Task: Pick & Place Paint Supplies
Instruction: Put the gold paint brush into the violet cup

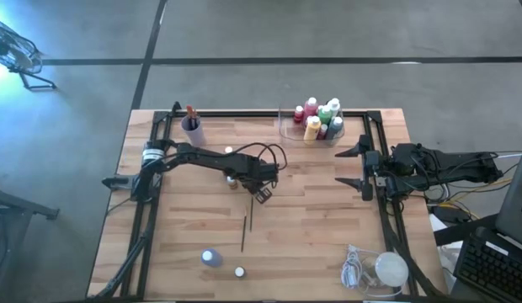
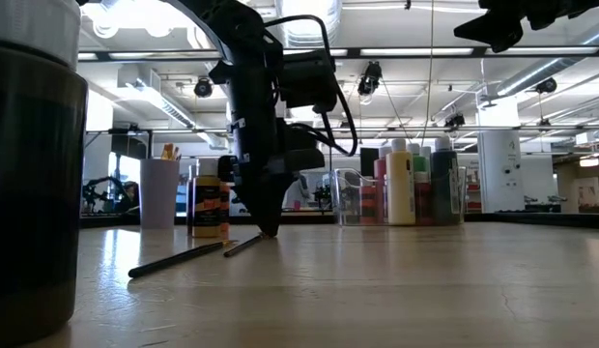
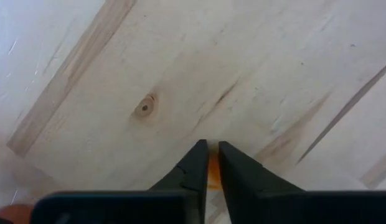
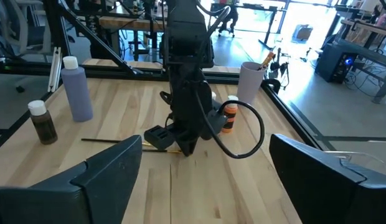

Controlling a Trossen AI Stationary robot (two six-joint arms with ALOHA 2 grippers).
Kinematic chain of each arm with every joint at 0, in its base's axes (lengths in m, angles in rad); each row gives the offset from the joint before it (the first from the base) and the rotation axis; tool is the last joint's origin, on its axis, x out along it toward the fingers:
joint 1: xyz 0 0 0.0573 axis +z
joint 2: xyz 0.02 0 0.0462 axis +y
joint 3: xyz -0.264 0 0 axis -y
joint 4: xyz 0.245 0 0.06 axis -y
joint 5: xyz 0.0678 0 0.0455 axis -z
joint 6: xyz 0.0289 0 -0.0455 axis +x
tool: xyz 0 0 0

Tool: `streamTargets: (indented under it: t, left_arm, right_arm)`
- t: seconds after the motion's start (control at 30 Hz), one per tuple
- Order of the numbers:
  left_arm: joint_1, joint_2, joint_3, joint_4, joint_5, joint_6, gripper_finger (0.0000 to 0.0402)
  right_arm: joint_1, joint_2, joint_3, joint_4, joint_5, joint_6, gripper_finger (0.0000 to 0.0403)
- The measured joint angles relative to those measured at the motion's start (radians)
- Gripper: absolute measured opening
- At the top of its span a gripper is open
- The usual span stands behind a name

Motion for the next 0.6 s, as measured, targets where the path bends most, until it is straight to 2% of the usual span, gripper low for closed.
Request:
streamTargets:
  t: [0.13,0.33,0.6]
  left_arm:
    - [-0.002,0.000,-0.001,0.011,0.004,0.027,0.0007]
    - [-0.002,0.001,0.000,0.017,0.027,0.045,0.0004]
    - [-0.002,0.001,-0.001,0.025,0.044,0.018,0.0046]
  right_arm:
    - [0.000,-0.001,0.000,0.000,0.000,0.000,0.0360]
    - [0.000,-0.001,0.000,0.000,0.000,0.000,0.0355]
    - [0.000,0.000,0.000,0.000,0.000,0.000,0.0331]
